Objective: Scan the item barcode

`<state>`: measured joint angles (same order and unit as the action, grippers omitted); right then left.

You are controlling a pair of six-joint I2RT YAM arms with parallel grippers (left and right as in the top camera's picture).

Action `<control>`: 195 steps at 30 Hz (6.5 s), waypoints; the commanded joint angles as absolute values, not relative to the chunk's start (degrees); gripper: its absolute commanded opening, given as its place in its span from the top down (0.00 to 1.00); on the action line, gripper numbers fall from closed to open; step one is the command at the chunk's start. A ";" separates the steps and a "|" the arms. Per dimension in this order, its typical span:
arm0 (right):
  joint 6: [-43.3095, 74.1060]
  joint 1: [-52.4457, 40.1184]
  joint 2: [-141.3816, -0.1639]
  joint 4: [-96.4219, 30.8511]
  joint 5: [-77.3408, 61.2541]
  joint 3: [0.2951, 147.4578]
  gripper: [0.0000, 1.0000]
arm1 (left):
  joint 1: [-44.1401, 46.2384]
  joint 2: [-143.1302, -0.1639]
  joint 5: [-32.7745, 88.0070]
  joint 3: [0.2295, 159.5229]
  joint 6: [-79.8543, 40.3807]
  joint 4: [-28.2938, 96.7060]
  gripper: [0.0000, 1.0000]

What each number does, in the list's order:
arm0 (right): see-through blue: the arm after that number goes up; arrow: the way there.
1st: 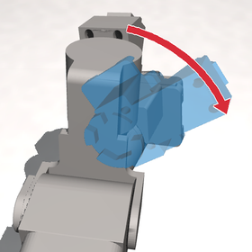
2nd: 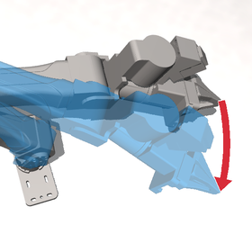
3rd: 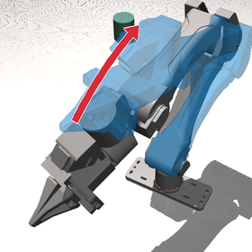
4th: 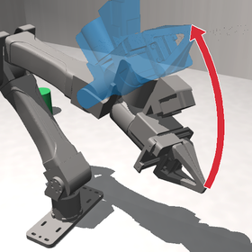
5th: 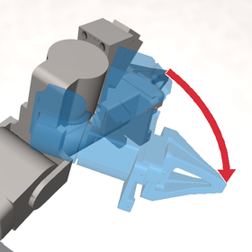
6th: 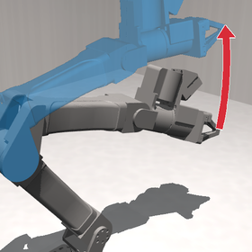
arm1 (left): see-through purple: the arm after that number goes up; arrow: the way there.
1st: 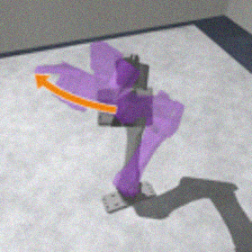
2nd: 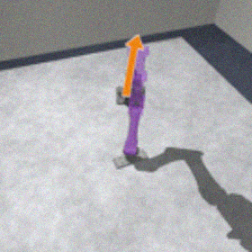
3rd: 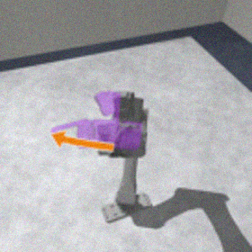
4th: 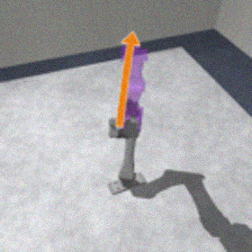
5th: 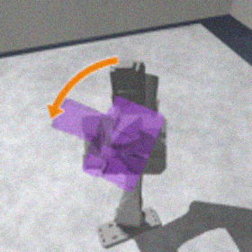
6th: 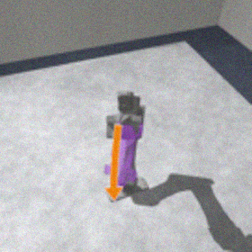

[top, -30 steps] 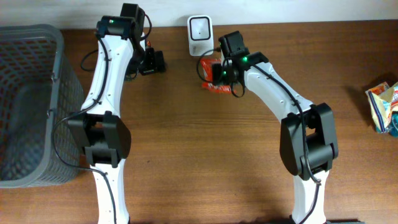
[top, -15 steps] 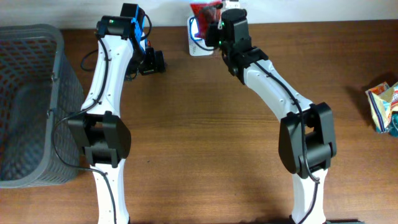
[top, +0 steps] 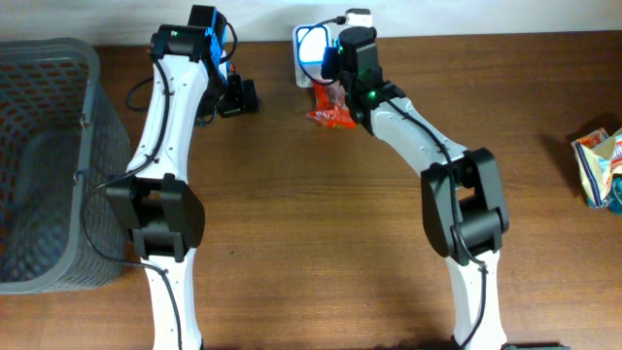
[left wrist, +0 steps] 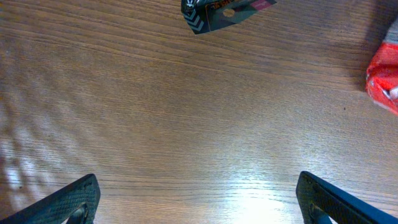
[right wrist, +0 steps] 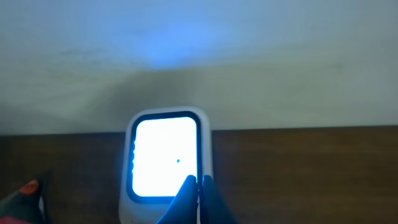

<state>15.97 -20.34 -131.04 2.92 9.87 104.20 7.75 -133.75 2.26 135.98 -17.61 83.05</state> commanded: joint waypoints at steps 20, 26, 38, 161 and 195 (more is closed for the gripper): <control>26.02 -21.37 -136.59 -22.06 2.00 105.97 0.65 | 7.81 -133.19 1.67 135.79 -17.30 82.98 0.01; 26.00 -21.26 -135.98 -22.28 2.61 106.34 0.96 | 7.81 -133.19 1.67 135.79 -17.30 82.98 0.01; 19.68 -21.37 -126.23 -14.98 2.13 110.21 0.96 | 7.81 -133.16 1.67 135.79 -17.30 82.98 0.01; 20.18 21.39 -100.03 -70.30 -12.23 110.15 0.02 | 7.86 -133.80 4.75 135.79 -17.34 64.97 0.01; 20.18 21.39 -100.03 -70.30 -12.23 110.15 0.02 | 8.99 -151.44 -0.62 136.92 -25.65 70.52 1.00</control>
<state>19.73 21.65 -99.72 -70.28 -11.94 110.43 8.93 -149.77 -4.36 138.19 -25.98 64.14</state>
